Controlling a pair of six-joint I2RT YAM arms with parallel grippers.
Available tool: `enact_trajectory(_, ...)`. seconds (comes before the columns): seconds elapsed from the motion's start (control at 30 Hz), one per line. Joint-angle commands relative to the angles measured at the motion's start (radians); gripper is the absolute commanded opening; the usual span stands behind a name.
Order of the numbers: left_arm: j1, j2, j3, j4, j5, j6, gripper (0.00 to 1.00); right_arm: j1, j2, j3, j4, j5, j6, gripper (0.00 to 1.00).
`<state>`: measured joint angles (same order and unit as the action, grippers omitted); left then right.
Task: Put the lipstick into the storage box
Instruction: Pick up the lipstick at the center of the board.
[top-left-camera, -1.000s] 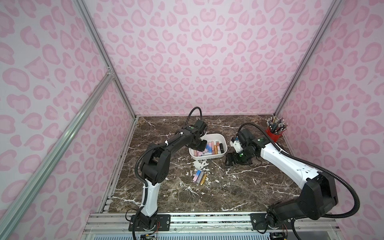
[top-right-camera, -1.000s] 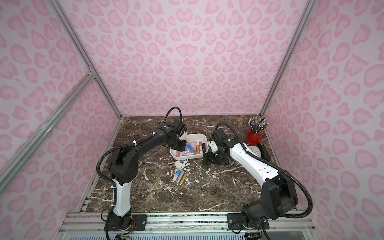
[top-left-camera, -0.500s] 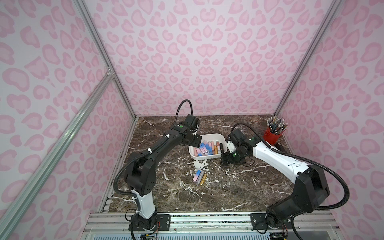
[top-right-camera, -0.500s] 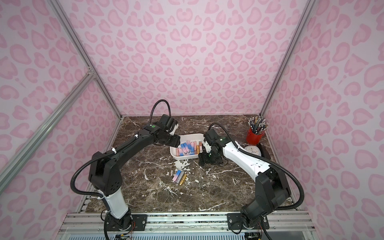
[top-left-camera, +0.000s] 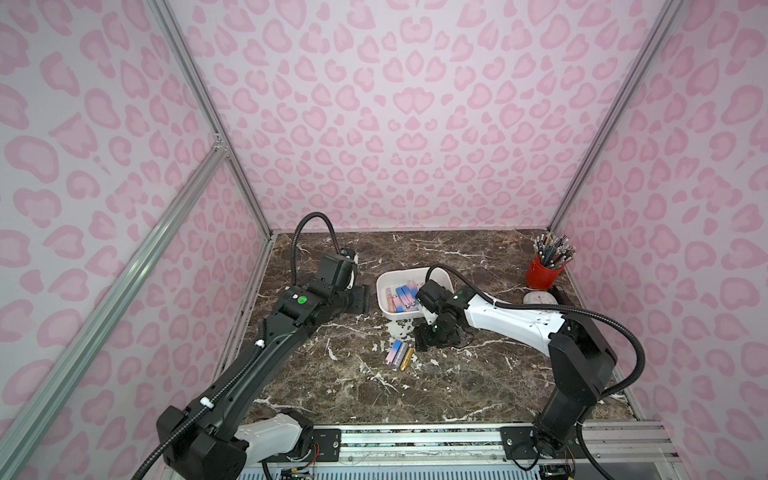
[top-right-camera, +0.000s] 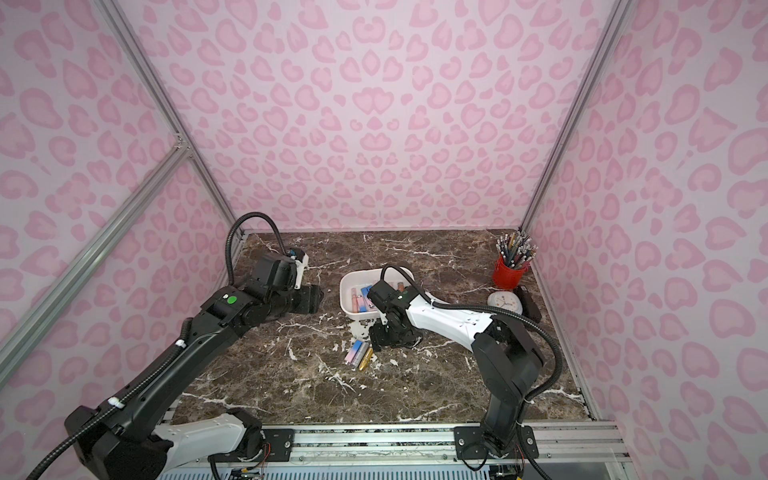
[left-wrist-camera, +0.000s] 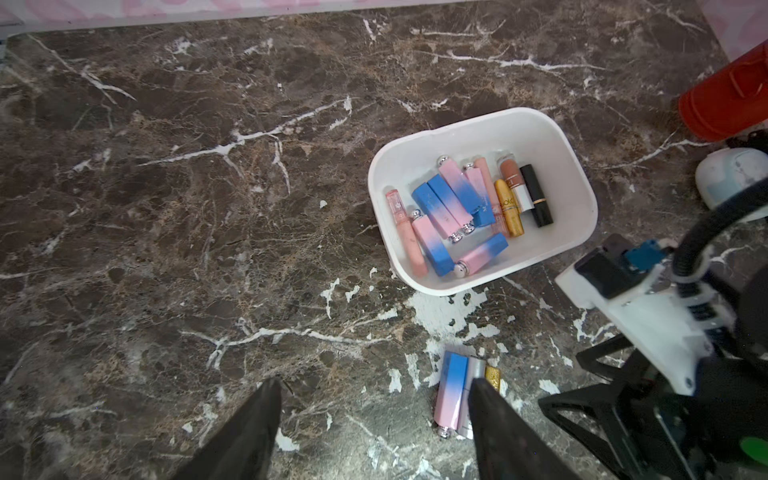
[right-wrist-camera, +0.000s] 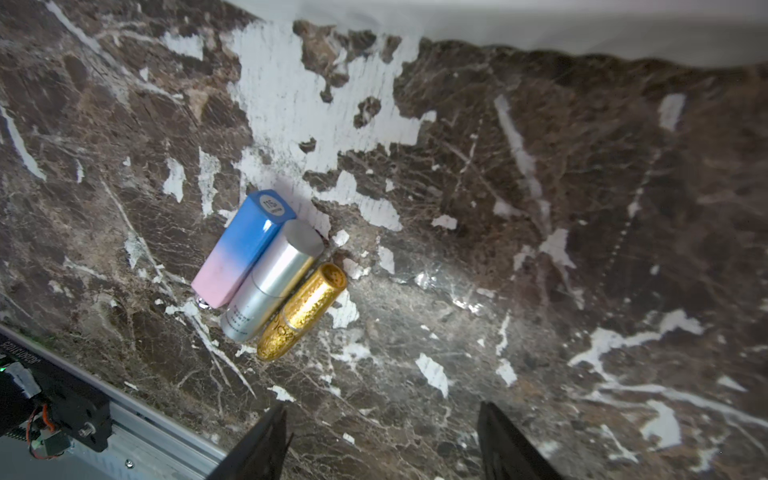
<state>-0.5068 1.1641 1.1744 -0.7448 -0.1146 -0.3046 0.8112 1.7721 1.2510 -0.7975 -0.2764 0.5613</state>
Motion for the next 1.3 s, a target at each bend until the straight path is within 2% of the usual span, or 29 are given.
enact_trajectory(0.0, 0.002, -0.042, -0.028, 0.037, -0.019, -0.028, 0.74, 0.037, 0.035, 0.011, 0.036, 0.032, 0.068, 0.71)
enact_trajectory(0.17, 0.002, -0.058, -0.040, 0.037, 0.006, -0.039, 0.74, 0.080, 0.076, 0.022, 0.074, 0.035, 0.100, 0.69)
enact_trajectory(0.33, 0.002, -0.067, -0.050, 0.047, 0.001, -0.038, 0.74, 0.089, 0.102, 0.023, 0.073, 0.052, 0.119, 0.60)
enact_trajectory(0.5, 0.002, -0.079, -0.050, 0.047, -0.007, -0.036, 0.74, 0.087, 0.110, 0.016, 0.071, 0.073, 0.145, 0.55)
enact_trajectory(1.07, 0.005, -0.148, -0.100, 0.037, -0.028, -0.025, 0.76, 0.116, 0.195, 0.092, 0.041, 0.079, 0.193, 0.54)
enact_trajectory(1.27, 0.007, -0.164, -0.113, 0.041, -0.024, -0.024, 0.76, 0.129, 0.216, 0.107, -0.001, 0.100, 0.213, 0.47)
